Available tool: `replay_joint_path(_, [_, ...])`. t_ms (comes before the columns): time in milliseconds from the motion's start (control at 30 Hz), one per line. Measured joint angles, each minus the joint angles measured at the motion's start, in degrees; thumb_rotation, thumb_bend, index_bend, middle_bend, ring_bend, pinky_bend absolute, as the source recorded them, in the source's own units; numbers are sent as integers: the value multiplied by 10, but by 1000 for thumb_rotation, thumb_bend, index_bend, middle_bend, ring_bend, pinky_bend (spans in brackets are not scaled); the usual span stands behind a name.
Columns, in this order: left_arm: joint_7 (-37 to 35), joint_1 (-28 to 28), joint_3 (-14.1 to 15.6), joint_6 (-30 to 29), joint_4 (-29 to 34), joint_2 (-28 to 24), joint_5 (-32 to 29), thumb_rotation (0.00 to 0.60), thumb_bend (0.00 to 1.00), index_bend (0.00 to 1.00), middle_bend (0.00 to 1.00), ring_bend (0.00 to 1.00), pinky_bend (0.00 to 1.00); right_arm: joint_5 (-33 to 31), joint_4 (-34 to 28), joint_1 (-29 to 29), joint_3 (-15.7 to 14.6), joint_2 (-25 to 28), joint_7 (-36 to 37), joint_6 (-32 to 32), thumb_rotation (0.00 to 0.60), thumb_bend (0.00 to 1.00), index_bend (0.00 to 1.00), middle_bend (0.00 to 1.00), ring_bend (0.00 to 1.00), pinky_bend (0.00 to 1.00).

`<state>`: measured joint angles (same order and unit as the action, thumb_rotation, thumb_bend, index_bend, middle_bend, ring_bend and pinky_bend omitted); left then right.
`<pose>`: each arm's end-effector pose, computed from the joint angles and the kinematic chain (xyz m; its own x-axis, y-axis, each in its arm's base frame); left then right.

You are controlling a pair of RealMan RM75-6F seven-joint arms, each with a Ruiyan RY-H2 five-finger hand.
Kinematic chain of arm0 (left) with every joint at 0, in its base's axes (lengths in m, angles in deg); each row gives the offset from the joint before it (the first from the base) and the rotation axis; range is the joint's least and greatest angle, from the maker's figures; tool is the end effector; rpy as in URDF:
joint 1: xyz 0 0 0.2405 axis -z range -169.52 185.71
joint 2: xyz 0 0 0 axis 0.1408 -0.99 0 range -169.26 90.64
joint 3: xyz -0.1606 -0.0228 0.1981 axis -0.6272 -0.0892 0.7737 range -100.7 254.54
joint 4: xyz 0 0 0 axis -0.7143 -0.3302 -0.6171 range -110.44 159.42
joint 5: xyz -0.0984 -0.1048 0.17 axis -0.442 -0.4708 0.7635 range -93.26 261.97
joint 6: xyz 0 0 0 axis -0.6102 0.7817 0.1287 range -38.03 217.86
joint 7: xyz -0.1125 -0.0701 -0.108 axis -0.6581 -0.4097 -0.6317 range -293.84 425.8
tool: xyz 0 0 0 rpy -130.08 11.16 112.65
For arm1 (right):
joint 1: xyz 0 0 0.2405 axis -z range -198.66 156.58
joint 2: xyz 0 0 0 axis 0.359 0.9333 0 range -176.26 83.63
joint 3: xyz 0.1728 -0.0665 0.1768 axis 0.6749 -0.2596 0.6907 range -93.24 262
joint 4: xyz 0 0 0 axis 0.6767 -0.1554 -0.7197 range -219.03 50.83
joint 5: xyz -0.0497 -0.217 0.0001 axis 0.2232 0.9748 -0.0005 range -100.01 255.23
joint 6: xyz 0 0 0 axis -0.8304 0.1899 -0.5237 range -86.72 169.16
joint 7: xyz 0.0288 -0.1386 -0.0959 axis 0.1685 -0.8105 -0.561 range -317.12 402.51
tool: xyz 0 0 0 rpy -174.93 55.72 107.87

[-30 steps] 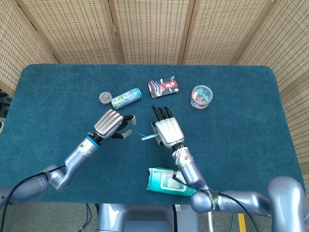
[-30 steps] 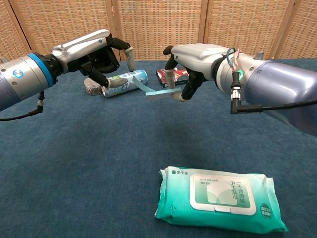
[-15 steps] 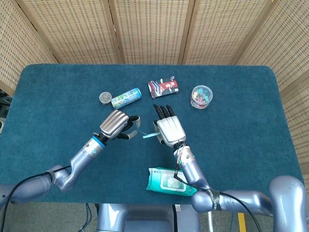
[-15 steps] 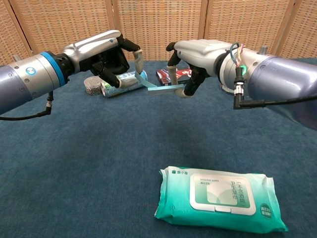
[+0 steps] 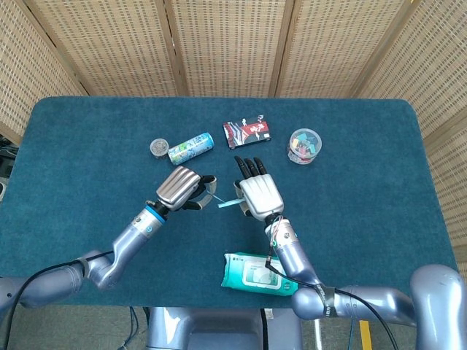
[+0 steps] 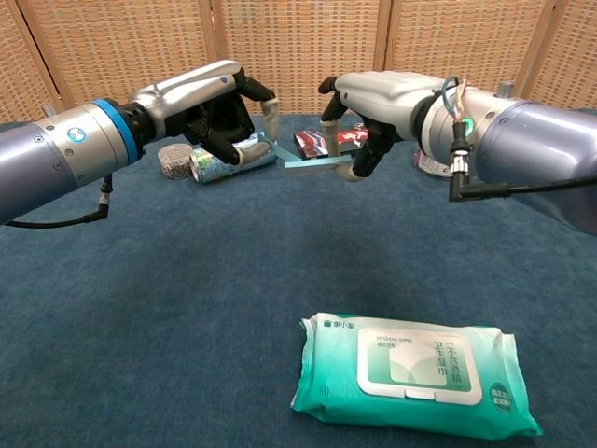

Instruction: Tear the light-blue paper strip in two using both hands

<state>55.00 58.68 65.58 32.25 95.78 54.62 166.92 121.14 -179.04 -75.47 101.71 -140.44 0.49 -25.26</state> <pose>-0.0732 0.4006 -0.0422 0.2171 0.2329 0.9480 0.8100 -0.5850 -0.0417 -0.0327 -0.3763 -0.0374 0.4403 -0.1603 0.8834 -0.8634 -0.3457 0.3675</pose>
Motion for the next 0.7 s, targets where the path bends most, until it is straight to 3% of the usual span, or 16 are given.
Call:
replay_joint_path(300, [19,0,-5,3,13,3,-15,600,516,642,969,976,955,2,-3,0,-2,4,4,-1,600,569,619,12,0,0])
replay_joint_path(700, [31,1,-6,7,12,6,-25,600,852,739,971,976,955,6,-9,0,-5,9,5,-5,600,569,619,12,0,0])
